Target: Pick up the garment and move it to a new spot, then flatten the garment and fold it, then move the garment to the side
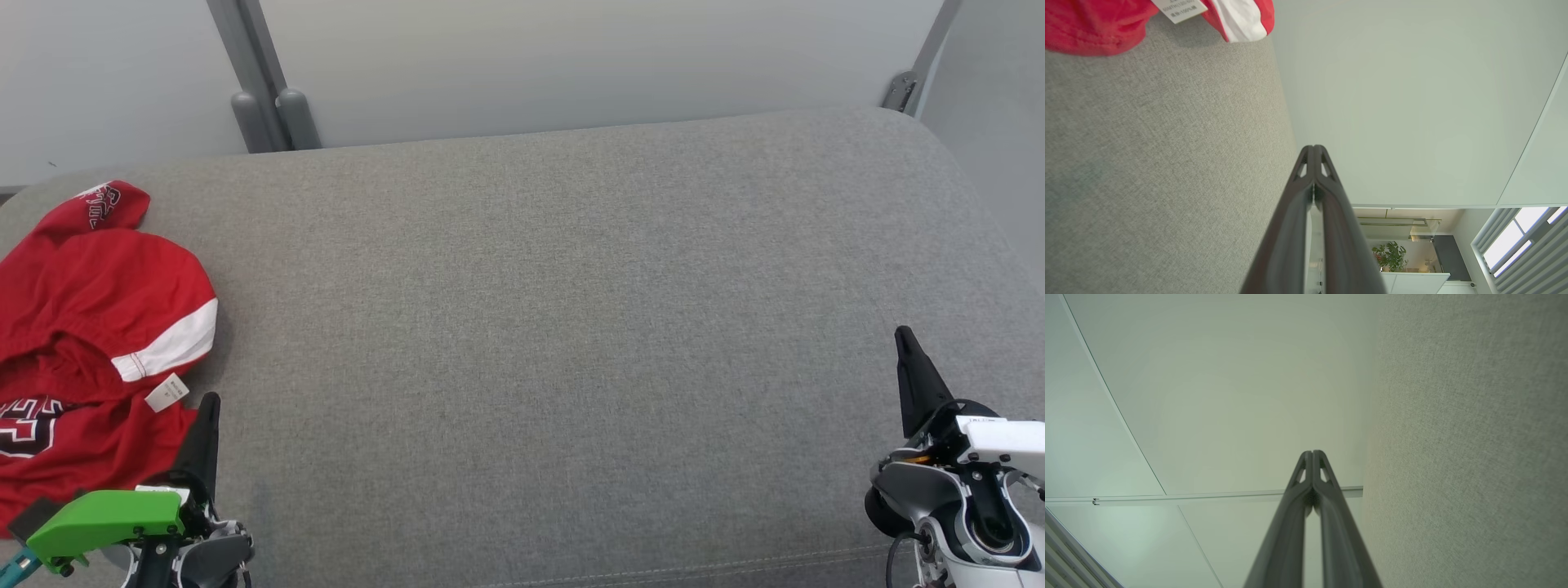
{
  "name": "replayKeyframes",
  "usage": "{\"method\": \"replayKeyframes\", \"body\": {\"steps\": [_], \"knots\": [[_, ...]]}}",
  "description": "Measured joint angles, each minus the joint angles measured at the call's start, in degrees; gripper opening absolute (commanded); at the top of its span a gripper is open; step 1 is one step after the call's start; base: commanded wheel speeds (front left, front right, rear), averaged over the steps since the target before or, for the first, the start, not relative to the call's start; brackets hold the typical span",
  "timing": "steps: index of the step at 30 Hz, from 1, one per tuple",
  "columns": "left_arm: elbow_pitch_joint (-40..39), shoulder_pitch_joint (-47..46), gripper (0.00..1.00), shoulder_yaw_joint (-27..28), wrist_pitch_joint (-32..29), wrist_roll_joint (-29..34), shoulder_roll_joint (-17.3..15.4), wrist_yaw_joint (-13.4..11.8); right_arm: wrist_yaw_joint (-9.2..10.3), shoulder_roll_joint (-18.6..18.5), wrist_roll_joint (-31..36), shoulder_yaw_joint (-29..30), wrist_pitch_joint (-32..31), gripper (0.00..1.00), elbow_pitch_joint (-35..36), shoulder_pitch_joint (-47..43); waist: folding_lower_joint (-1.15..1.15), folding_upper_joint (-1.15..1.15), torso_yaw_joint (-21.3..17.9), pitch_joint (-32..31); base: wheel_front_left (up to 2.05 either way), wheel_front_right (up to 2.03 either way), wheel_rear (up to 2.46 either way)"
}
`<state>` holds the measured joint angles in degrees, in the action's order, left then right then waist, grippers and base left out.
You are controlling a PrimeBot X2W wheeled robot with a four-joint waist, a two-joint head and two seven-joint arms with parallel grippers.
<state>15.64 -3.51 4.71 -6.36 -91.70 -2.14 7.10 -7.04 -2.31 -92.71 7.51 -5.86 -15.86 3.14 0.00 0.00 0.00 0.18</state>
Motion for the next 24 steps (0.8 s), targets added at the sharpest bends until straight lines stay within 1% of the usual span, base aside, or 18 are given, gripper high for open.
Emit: {"method": "replayKeyframes", "body": {"steps": [24], "knots": [[0.00, 0.00, 0.00, -0.01, 0.00, 0.00, 0.00, 0.00, 0.00, 0.00, 0.00, 0.01, -0.01, 0.00, 0.00, 0.00, 0.00, 0.00, 0.00, 0.00, 0.00, 0.00, 0.00]]}}
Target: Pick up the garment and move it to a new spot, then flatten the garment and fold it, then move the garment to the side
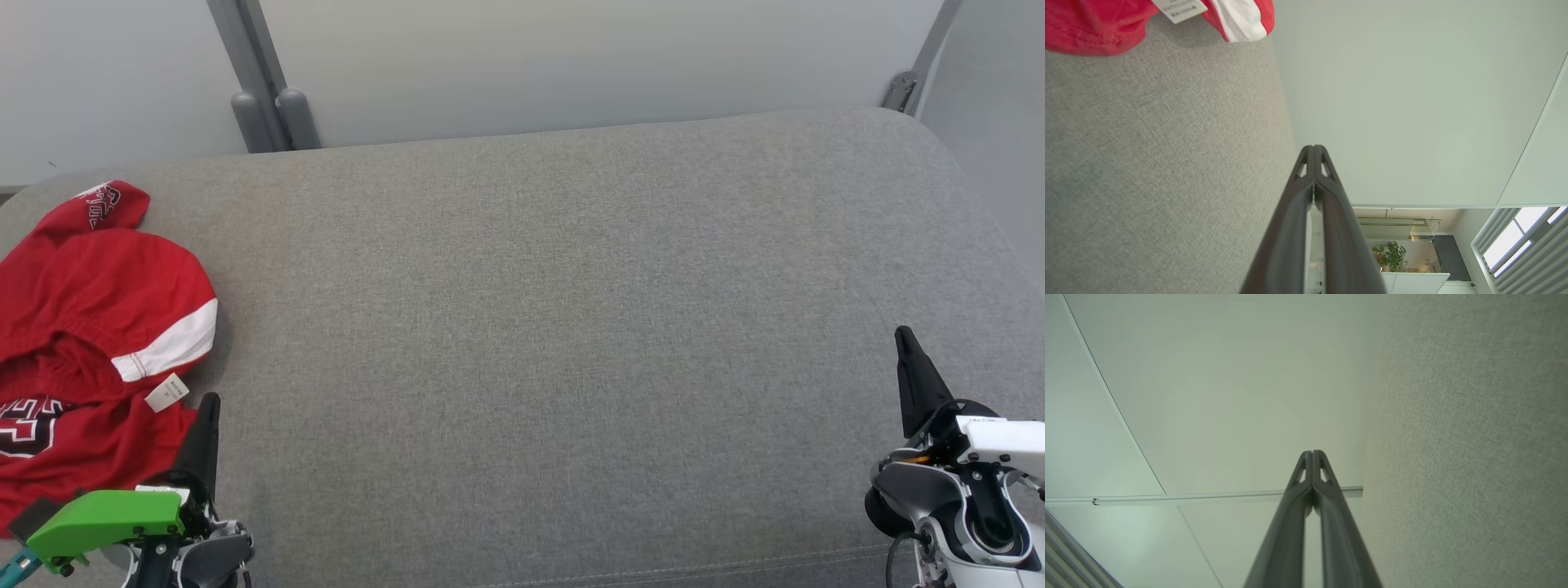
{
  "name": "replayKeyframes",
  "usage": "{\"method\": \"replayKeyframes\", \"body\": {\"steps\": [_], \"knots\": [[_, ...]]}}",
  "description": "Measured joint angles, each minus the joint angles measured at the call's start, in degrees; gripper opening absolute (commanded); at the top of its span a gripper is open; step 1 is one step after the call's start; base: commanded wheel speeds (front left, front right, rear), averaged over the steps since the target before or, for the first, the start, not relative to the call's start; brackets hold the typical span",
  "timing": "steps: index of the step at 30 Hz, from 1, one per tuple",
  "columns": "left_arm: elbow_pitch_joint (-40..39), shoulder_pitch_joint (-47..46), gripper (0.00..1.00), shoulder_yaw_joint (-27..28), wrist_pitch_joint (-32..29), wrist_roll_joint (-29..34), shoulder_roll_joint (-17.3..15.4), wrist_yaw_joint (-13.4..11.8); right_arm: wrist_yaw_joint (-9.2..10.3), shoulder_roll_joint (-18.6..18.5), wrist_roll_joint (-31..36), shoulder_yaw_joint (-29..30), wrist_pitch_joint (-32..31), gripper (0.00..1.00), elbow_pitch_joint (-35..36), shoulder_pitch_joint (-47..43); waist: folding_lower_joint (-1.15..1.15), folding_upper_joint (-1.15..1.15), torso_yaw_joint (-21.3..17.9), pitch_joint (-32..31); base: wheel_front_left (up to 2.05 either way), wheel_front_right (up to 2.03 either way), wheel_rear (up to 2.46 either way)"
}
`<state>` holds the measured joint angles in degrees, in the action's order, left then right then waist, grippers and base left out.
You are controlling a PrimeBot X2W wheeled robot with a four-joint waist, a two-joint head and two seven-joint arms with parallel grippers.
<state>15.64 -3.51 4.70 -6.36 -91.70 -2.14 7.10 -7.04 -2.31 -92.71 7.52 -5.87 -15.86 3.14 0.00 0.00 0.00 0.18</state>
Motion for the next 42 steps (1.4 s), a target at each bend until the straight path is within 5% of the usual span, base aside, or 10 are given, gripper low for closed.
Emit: {"method": "replayKeyframes", "body": {"steps": [18, 19, 20, 21, 22, 23, 24, 42], "knots": [[0.00, 0.00, 0.00, 0.00, 0.00, 0.00, 0.00, 0.00, 0.00, 0.01, 0.00, 0.00, 0.00, 0.00, 0.00, 0.00, 0.00, 0.00, 0.00, 0.00, 0.00, 0.00, 0.00], [0.00, 0.00, 1.00, 0.00, 0.00, 0.00, 0.00, 0.00, 0.00, 0.01, 0.00, 0.00, 0.00, 1.00, 0.00, 0.00, 0.00, 0.00, 0.00, 0.00, 0.00, 0.00, 0.00], [0.00, 0.00, 0.00, 0.00, 0.00, 0.00, 0.00, 0.00, 0.00, 0.01, 0.00, 0.01, 0.00, 0.00, 0.00, 0.00, 0.00, 0.00, 0.00, 0.00, 0.00, 0.00, 0.00], [0.47, 0.17, 1.00, -0.04, 0.01, 0.01, 0.09, -0.07, 0.01, 0.12, 0.00, -0.04, 0.03, 1.00, -0.42, -0.23, 0.00, 0.00, 0.00, 0.00, 0.00, 0.00, 0.00], [1.04, 0.63, 0.00, -0.10, 0.01, 0.01, 0.29, -0.11, 0.04, 0.37, -0.01, -0.07, 0.03, 0.00, -1.10, -0.66, 0.00, 0.00, 0.00, 0.00, 0.00, 0.00, 0.00], [1.71, 1.22, 0.00, -0.16, 0.01, 0.01, 0.56, -0.12, 0.05, 0.70, -0.01, -0.14, 0.03, 0.00, -1.71, -1.33, 0.00, 0.00, 0.00, 0.00, 0.00, 0.00, 0.00], [2.45, 1.77, 1.00, -0.23, 0.01, 0.01, 0.87, -0.13, 0.07, 1.02, -0.01, -0.20, 0.03, 1.00, -2.49, -1.98, 0.00, 0.00, 0.00, 0.00, 0.00, 0.00, 0.00], [1.02, 2.86, 1.00, -1.15, 1.98, 0.32, 1.30, -0.13, 0.09, 1.51, -0.96, -2.10, 1.91, 1.00, -0.40, -3.32, 0.00, 0.00, -0.03, 0.14, 0.00, 0.00, 0.00]]}}
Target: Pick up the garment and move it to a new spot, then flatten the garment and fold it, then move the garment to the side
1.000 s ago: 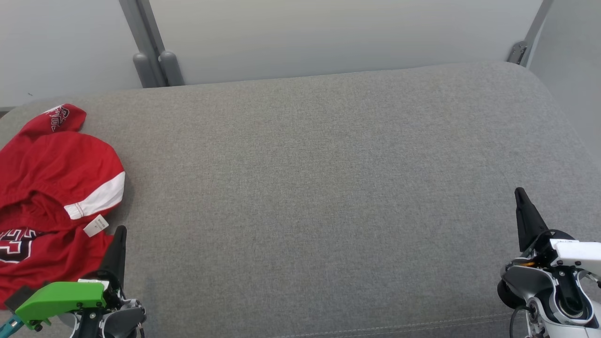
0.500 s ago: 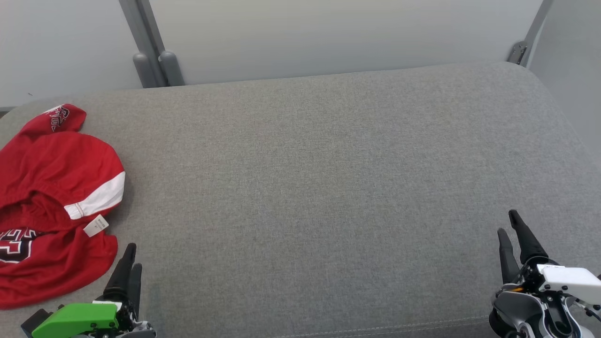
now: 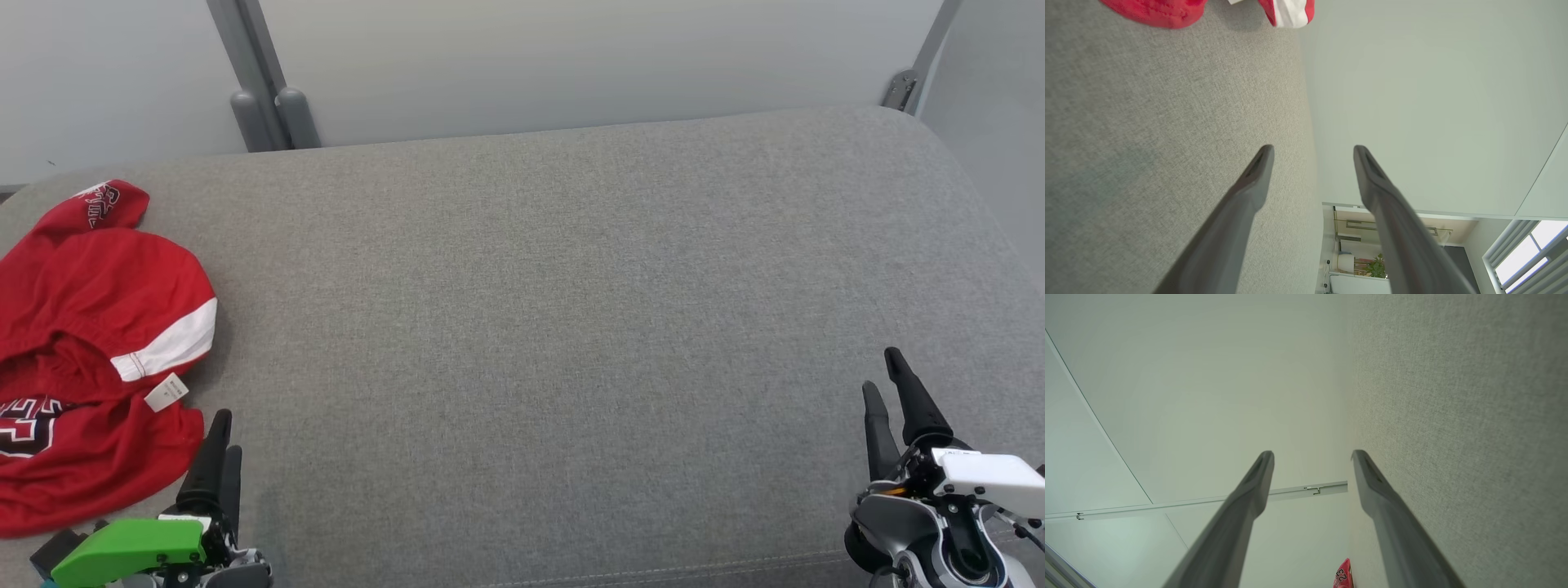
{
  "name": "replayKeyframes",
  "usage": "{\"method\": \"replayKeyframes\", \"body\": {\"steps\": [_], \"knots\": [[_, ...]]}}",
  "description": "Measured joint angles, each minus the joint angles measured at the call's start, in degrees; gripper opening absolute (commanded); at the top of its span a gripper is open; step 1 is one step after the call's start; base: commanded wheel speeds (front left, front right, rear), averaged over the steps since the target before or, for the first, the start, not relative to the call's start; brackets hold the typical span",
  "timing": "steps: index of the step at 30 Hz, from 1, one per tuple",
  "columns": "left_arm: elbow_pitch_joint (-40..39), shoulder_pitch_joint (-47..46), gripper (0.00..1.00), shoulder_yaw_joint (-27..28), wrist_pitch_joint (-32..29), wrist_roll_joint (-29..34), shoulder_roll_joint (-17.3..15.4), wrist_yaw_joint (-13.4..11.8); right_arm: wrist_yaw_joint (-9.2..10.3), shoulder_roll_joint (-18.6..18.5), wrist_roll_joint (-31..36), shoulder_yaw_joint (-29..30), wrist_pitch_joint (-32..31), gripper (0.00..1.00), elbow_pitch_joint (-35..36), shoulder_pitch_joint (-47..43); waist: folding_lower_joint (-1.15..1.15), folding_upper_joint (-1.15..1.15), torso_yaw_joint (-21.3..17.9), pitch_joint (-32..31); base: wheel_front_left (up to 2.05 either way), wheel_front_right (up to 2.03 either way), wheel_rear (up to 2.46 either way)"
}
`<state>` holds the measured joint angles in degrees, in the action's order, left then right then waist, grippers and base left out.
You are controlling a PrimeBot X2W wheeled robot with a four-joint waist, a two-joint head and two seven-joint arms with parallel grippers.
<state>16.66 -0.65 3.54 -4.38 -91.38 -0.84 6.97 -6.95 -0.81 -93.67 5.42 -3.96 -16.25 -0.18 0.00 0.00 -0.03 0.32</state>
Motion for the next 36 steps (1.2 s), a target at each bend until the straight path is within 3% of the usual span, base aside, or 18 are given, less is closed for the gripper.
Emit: {"method": "replayKeyframes", "body": {"steps": [9, 17, 26, 36], "knots": [[-2.63, -0.18, 1.00, -1.46, 2.07, 3.68, -1.03, 0.00, -0.01, -0.30, 2.56, -1.78, 1.74, 1.00, 2.71, 0.86, 0.00, 0.00, -0.01, 0.04, 0.00, 0.00, 0.00], [-3.63, -0.20, 1.00, -3.12, 4.04, 8.67, -2.64, 0.00, -0.01, -3.14, 8.81, -5.01, 3.30, 1.00, 5.02, 1.27, 0.00, 0.00, 0.08, 0.05, 0.00, 0.00, 0.00], [-4.95, -0.20, 1.00, -5.08, 6.24, 19.35, -5.30, 0.00, -0.02, -6.66, 19.26, -10.05, 5.83, 1.00, 6.75, 2.19, 0.00, 0.00, 0.21, 0.10, 0.00, 0.00, 0.00], [-7.50, -0.31, 1.00, -5.66, 8.10, 31.19, -5.98, -0.87, 0.53, -9.09, 31.19, -13.43, 7.81, 1.00, 6.97, 3.38, 0.00, 0.00, 0.27, 0.22, 0.00, 0.00, 0.00]]}}
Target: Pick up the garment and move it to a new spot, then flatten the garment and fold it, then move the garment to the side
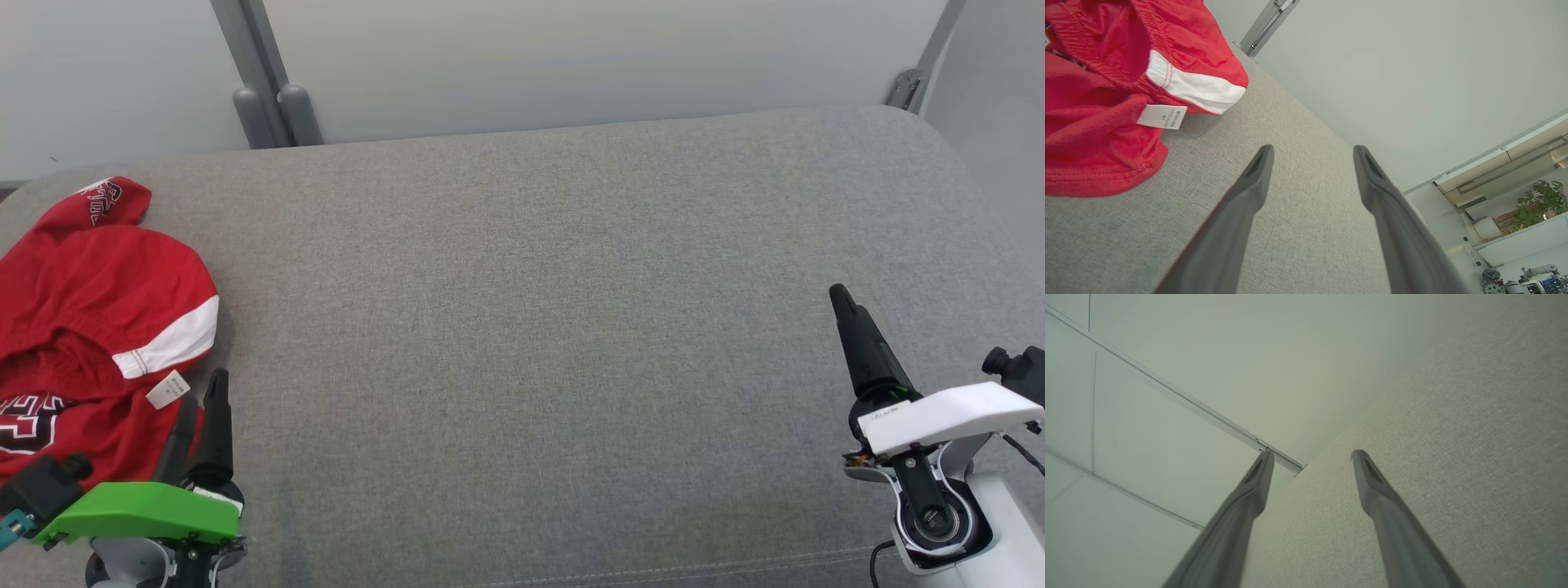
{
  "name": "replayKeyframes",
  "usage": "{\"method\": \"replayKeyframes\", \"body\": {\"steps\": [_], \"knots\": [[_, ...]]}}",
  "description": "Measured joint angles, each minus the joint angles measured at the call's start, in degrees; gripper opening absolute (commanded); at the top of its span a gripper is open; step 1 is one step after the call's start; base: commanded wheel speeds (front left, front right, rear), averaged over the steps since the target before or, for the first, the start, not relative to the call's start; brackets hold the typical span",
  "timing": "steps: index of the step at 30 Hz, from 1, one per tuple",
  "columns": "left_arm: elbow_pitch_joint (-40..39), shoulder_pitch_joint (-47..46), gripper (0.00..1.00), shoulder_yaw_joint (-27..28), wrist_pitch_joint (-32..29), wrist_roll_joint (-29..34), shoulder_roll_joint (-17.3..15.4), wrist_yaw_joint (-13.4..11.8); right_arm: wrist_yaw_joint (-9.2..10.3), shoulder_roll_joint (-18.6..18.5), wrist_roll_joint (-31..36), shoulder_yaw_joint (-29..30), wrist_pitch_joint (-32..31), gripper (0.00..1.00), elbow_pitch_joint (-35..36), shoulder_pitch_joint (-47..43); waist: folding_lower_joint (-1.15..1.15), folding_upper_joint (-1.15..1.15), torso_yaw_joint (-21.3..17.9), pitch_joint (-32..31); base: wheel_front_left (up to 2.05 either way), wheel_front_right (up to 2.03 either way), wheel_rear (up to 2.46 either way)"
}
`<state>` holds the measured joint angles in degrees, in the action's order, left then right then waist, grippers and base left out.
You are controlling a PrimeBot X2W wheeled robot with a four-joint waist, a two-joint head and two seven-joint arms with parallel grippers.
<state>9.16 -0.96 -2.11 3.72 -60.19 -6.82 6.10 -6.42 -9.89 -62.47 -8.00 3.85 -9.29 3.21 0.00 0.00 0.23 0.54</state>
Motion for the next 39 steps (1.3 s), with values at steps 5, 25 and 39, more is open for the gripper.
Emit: {"method": "replayKeyframes", "body": {"steps": [5, 25, 39], "knots": [[-0.80, -0.08, 1.00, -0.51, 0.74, 4.46, -0.02, -0.57, 1.21, -0.63, 4.10, -1.11, 0.66, 1.00, -0.02, 0.09, 0.00, 0.00, 0.01, -0.01, 0.00, 0.00, 0.00], [-4.14, -0.15, 1.00, -3.32, 4.49, 20.17, 0.69, -2.34, 5.63, -0.87, 20.19, -6.03, 4.27, 1.00, 1.29, 1.32, 0.00, 0.00, 0.09, -0.10, 0.00, 0.00, 0.00], [-6.04, -0.14, 1.00, -3.59, 7.03, 30.65, 0.97, -2.60, 8.23, -1.88, 30.32, -7.89, 7.00, 1.00, 1.55, 2.10, 0.00, 0.00, 0.22, -0.06, 0.00, 0.00, 0.00]]}}
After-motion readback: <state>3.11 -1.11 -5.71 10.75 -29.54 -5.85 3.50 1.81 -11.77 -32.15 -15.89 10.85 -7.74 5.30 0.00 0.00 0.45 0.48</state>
